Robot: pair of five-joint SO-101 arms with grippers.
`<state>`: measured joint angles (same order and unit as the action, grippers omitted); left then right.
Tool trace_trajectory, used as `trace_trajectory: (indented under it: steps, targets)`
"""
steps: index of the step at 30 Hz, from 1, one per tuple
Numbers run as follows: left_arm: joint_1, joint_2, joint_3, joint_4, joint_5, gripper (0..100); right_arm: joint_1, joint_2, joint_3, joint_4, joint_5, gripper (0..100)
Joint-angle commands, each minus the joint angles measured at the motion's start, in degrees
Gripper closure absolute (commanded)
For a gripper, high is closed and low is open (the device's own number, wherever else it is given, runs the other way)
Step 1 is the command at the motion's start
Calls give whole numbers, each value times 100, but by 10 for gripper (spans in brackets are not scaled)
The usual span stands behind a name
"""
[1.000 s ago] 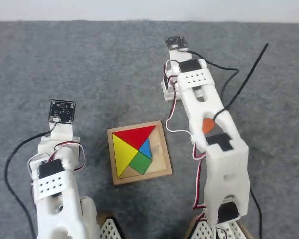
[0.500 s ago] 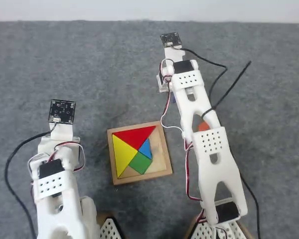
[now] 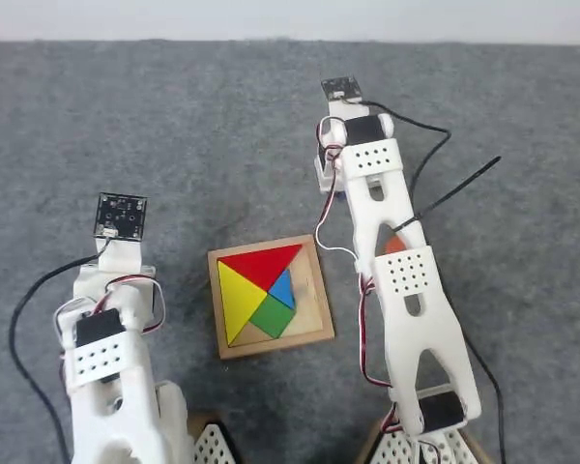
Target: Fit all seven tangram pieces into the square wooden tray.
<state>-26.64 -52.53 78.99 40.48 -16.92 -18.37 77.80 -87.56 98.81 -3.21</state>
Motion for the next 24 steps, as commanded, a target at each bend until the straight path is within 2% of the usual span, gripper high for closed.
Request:
trace_trajectory:
  steps: [1,4,6,12,16,19,24]
  targets:
    - [-53,-141,-40,-114,-53,987,145,-145,-264,198,-44,812]
    - [-53,-141,-40,-114,-53,987,145,-286,-264,66,-44,928]
    - [-53,-141,-40,-114,-53,987,145,-321,-264,-22,-9,949]
    - [-53,-141,-40,-114,-53,987,145,-470,-264,330,1143,817]
    - [-53,-141,-40,-114,-53,987,145,-822,-264,382,1530,753]
    - [-53,-141,-40,-114,-53,987,110,-1007,-237,4,1547,753]
    - [-35,-141,-40,-123,-53,987,92,-725,-237,-1209,1547,753]
